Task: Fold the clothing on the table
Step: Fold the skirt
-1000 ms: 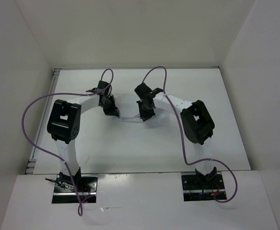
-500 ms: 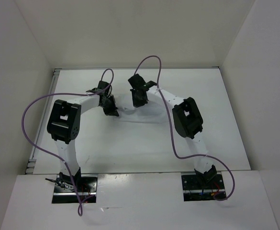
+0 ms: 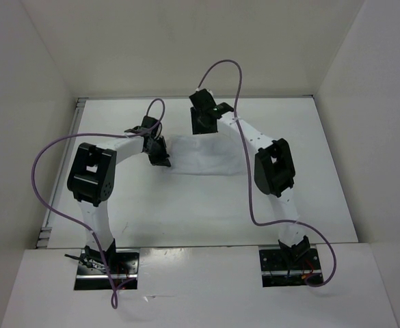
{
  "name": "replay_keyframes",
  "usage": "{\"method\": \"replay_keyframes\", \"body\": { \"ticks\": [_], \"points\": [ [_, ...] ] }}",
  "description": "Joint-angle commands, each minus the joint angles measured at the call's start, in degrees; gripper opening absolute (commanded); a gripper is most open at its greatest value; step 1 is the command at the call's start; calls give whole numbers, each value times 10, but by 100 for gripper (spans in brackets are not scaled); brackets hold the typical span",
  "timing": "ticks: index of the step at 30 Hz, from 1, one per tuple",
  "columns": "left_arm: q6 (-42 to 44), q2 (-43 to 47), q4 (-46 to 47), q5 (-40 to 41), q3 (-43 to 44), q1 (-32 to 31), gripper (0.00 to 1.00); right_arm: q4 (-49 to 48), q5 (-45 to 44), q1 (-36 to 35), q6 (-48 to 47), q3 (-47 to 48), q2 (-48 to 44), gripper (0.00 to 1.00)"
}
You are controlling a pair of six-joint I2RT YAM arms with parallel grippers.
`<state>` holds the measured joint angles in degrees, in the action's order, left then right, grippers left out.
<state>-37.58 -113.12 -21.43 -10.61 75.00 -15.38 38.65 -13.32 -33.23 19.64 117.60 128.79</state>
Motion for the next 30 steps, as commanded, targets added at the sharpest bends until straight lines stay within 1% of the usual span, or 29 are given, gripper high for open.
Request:
{"method": "replay_keyframes", "body": {
  "ticks": [1,2,3,4,5,6,8,10,13,14,16,17,21,22,27,30],
  "points": [
    [24,33,-44,12,2,-7,0,55,43,2,5,-45,-86,54],
    [24,62,-44,12,8,-7,0,36,62,20,10,-107,-103,56],
    [29,77,-44,19,8,-7,3,24,81,32,17,-140,-122,59],
    [37,91,-51,25,18,-7,10,11,102,46,31,-172,-161,61],
    [37,112,-51,25,36,-7,23,0,129,74,38,-227,-177,63],
    [44,120,-57,25,47,-7,28,-15,136,87,44,-251,-206,63],
    [52,126,-57,15,82,-7,39,-29,141,114,55,-310,-230,63],
    [64,121,-49,-7,103,-7,39,-47,141,127,55,-339,-251,63],
    [69,81,-31,-54,145,-7,39,-53,147,150,60,-371,-251,64],
    [69,53,-31,-62,157,-7,39,-59,147,156,60,-371,-251,64],
    [69,25,-31,-68,181,-7,39,-64,163,176,54,-371,-245,64],
    [74,-1,-31,-76,200,-2,37,-64,169,183,49,-371,-235,64],
    [74,-43,-14,-109,219,10,35,-83,208,218,44,-371,-207,64],
    [68,-56,-8,-109,219,11,35,-91,215,232,44,-371,-202,64],
    [68,-97,4,-117,243,22,33,-97,240,258,44,-360,-175,64],
    [68,-112,10,-98,255,22,33,-102,255,263,44,-355,-161,63]
  ]
}}
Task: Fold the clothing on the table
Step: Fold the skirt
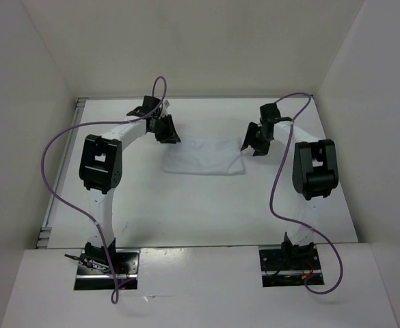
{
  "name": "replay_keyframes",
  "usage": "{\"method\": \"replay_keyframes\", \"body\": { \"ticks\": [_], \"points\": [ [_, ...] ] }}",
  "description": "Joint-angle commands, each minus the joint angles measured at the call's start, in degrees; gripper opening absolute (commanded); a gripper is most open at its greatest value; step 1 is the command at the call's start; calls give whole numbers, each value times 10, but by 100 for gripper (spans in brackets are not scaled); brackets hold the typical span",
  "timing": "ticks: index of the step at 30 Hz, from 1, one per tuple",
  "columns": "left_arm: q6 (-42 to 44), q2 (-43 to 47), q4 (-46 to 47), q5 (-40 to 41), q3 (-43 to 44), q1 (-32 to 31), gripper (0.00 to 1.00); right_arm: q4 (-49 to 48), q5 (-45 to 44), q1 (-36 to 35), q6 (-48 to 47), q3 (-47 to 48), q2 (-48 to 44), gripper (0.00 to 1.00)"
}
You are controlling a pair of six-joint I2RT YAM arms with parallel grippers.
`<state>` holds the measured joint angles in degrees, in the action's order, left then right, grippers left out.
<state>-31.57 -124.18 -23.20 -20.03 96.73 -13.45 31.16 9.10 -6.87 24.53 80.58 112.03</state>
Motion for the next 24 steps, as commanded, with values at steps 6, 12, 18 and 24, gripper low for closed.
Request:
{"method": "replay_keyframes", "body": {
  "ticks": [6,12,18,24],
  "points": [
    [8,-45,28,4,56,14,32,-43,75,5,-5,4,17,61],
    [3,-74,33,10,61,19,31,-49,89,5,-5,-8,35,56],
    [3,-103,33,20,66,19,27,-54,101,5,0,-28,46,50],
    [-9,-102,33,0,66,19,26,-59,122,5,0,-39,59,37]
  ]
}}
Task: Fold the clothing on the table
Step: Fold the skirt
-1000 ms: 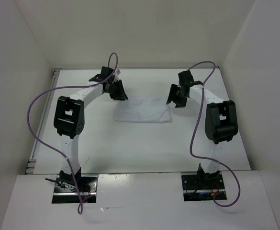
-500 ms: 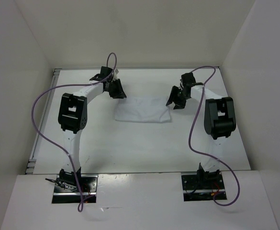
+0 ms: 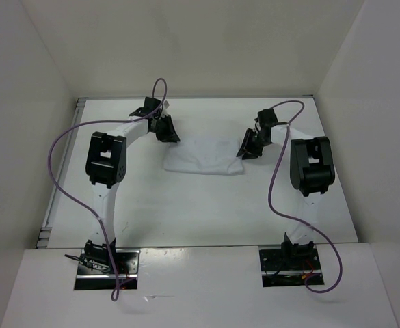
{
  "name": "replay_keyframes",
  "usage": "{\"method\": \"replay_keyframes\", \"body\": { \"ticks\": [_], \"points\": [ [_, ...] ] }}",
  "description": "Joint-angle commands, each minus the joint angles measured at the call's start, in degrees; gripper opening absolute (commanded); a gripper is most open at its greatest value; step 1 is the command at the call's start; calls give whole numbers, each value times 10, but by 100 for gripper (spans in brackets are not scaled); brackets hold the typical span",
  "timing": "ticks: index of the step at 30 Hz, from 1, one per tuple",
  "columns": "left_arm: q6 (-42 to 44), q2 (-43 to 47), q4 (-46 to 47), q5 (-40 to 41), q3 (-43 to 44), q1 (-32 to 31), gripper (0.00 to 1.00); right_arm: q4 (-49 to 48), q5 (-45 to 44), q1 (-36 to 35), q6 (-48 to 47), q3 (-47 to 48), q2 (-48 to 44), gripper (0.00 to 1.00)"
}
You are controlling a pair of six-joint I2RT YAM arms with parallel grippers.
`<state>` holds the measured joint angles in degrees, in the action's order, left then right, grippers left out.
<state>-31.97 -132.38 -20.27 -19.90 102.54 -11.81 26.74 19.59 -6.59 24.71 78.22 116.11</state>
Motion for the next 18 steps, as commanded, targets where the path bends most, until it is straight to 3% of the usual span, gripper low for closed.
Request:
{"method": "replay_keyframes", "body": {
  "ticks": [1,5,6,11,12,16,18],
  "points": [
    [-5,-4,10,-21,8,3,26,-21,24,2,4,-16,31,34],
    [-5,62,26,-93,-32,3,35,-33,63,2,4,-21,51,13],
    [1,76,26,-115,-37,3,37,-38,63,2,9,-21,51,1],
    [78,144,-43,-213,-70,-39,38,-40,52,2,16,-22,46,0],
    [88,144,-60,-218,-75,-47,35,-40,47,2,16,-22,46,0],
    [103,144,-94,-231,-118,-72,7,-35,47,2,16,-17,46,0],
    [103,129,-93,-231,-125,-87,1,-35,47,2,16,-17,46,0]
  ]
}}
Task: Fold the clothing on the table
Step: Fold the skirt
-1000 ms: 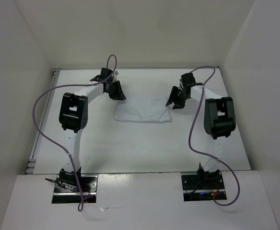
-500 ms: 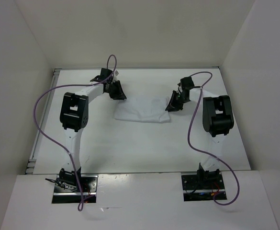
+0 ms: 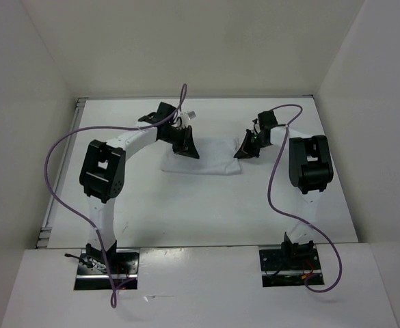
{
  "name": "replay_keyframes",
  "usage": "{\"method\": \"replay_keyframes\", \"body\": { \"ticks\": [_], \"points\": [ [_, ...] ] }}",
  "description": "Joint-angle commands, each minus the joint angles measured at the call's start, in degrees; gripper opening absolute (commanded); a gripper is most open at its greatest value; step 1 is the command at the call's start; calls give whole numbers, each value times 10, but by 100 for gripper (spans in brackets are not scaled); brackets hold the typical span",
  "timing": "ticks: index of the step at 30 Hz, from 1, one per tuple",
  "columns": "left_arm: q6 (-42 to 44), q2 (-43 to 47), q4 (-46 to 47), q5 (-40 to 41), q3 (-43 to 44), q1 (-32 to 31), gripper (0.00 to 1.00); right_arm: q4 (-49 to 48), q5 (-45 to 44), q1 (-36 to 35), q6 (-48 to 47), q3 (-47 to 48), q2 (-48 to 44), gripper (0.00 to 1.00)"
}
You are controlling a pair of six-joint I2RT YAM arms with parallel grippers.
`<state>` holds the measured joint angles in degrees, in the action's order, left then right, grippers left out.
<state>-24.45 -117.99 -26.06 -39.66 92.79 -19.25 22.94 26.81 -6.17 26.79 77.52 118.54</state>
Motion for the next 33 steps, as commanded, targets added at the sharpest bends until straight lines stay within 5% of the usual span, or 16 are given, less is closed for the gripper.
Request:
{"method": "replay_keyframes", "body": {
  "ticks": [1,16,33],
  "points": [
    [28,-21,-36,-33,-27,-12,0,4,-25,-8,-5,-10,21,0],
    [0,-124,-54,60,39,-62,0,10,-31,-8,-10,-10,-1,0],
    [-36,-195,-26,66,67,-95,0,54,26,-42,9,28,-168,0]
  ]
}}
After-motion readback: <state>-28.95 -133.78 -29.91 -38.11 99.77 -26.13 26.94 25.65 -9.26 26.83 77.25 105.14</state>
